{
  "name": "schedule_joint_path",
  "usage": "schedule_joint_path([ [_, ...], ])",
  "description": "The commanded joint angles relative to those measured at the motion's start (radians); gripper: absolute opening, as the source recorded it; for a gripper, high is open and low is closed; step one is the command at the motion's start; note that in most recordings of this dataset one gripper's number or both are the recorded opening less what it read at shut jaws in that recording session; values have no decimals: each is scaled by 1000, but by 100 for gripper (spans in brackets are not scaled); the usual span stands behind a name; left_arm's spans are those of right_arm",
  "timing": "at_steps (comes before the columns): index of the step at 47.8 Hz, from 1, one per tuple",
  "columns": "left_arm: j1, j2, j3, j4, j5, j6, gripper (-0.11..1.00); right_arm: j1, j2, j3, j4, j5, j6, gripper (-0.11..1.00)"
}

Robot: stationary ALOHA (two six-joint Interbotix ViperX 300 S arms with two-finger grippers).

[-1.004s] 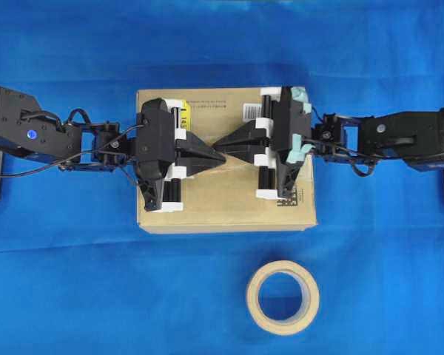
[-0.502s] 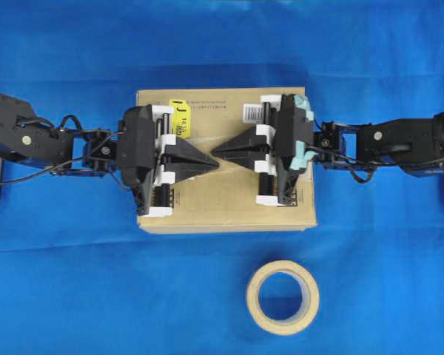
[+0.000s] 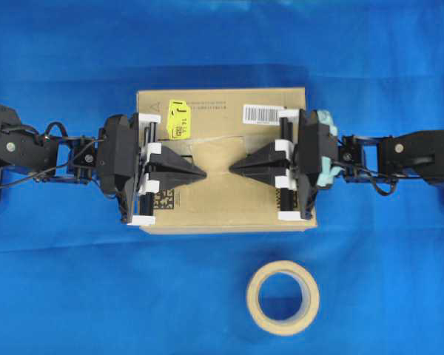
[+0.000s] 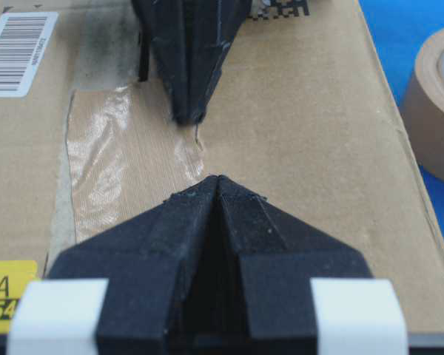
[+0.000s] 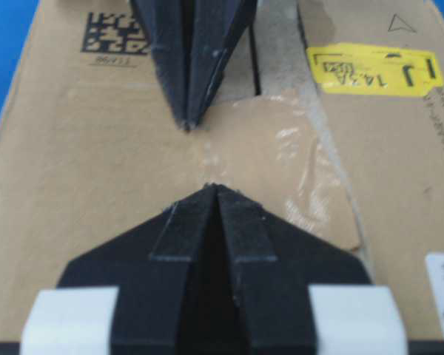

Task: Apply tape along the seams of the closed cardboard box to seal it securely.

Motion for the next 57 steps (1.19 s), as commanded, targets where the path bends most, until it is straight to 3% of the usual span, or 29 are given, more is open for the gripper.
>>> schedule_joint_path([
  [1,-15,3,18,3,8,3,0,40,0,37,-3,2,-3,2],
  [10,-15,-64,-21,3,37,6,0,40,-87,37,-5,17,-14,2],
  [21,-15,-235,-94,3,206,14,0,29,-339,44,-9,166,-38,2],
  [28,-11,-328,-89,3,288,12,0,28,-492,74,-8,236,-52,2],
  [47,17,-649,91,3,419,11,0,23,-884,210,-8,514,-49,2],
  [57,17,-818,210,3,443,6,0,14,-997,313,-8,572,-44,2],
])
